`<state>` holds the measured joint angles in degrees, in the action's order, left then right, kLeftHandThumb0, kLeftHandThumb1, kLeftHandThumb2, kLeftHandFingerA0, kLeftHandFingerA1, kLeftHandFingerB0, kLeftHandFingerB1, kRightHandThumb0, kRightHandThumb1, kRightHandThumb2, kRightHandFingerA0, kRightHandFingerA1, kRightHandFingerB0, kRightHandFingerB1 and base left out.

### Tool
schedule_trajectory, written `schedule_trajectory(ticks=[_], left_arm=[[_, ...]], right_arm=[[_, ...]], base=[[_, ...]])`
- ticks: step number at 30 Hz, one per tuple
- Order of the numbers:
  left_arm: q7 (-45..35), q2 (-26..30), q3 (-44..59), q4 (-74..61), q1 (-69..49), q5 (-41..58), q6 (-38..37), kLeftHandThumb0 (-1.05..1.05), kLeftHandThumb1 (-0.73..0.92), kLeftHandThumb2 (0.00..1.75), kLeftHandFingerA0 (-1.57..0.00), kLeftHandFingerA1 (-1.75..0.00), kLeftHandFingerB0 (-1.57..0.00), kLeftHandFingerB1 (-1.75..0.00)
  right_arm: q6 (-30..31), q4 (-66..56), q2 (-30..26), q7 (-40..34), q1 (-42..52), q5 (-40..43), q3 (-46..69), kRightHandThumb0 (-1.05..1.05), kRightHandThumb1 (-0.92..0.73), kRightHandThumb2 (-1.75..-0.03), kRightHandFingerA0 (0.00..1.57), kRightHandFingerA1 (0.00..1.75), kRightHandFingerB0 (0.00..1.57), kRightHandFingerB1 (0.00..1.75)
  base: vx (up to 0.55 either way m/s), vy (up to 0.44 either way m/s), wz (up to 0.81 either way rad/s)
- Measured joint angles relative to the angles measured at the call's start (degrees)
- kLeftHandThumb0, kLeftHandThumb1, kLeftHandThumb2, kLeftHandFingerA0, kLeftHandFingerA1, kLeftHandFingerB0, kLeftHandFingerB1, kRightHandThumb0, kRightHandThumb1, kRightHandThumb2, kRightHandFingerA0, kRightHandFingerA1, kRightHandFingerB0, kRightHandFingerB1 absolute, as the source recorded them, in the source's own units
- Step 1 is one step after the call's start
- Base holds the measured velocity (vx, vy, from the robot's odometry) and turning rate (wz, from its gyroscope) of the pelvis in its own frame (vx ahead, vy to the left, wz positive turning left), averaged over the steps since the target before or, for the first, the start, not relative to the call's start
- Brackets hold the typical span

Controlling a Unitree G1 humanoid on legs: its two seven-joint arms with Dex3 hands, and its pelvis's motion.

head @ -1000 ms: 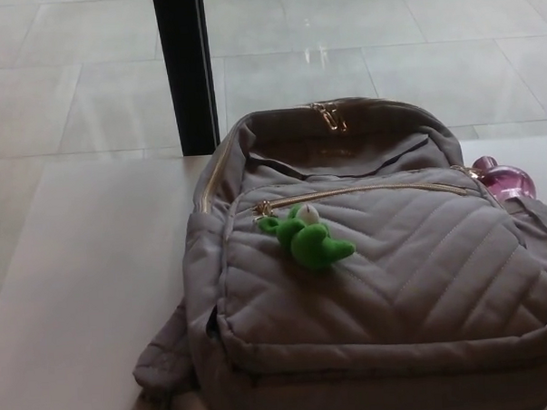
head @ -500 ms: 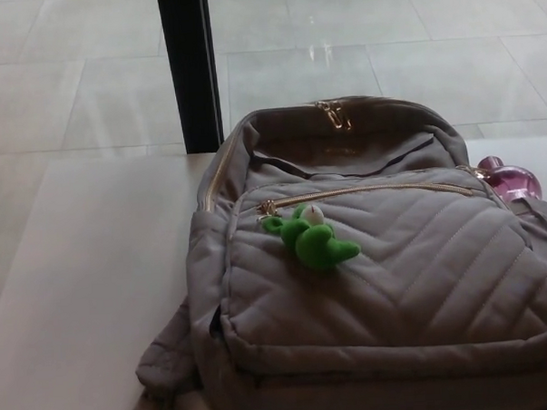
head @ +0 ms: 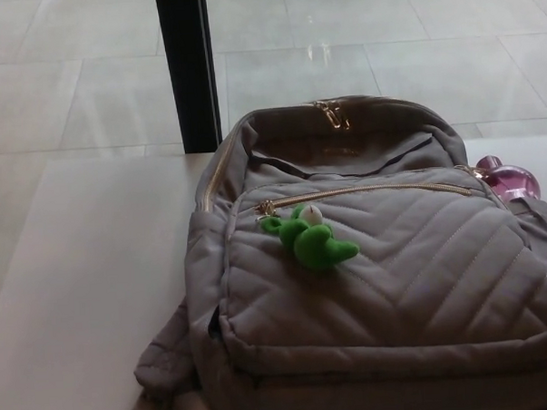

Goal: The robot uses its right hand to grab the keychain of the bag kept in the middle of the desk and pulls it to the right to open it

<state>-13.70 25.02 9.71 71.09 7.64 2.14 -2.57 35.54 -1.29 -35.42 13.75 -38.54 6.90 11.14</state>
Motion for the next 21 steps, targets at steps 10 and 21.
schedule_trajectory(ticks=[10,21], left_arm=[[-0.1,0.0,-0.1,0.3,-0.2,0.0,0.0,-0.73,0.74,0.62,-0.43,-0.53,-0.4,-0.42],[-0.3,0.5,0.0,0.3,-1.6,0.0,0.0,-0.73,0.74,0.62,-0.43,-0.53,-0.4,-0.42]], right_arm=[[2.0,-0.4,0.6,0.2,-0.3,0.0,-0.3,-0.74,-0.66,-0.61,0.48,0.47,0.28,0.31],[3.1,-2.3,1.4,0.3,0.0,0.1,-0.5,-0.74,-0.66,-0.61,0.48,0.47,0.28,0.31]], base=[[0.0,0.0,0.0],[0.0,0.0,0.0]])
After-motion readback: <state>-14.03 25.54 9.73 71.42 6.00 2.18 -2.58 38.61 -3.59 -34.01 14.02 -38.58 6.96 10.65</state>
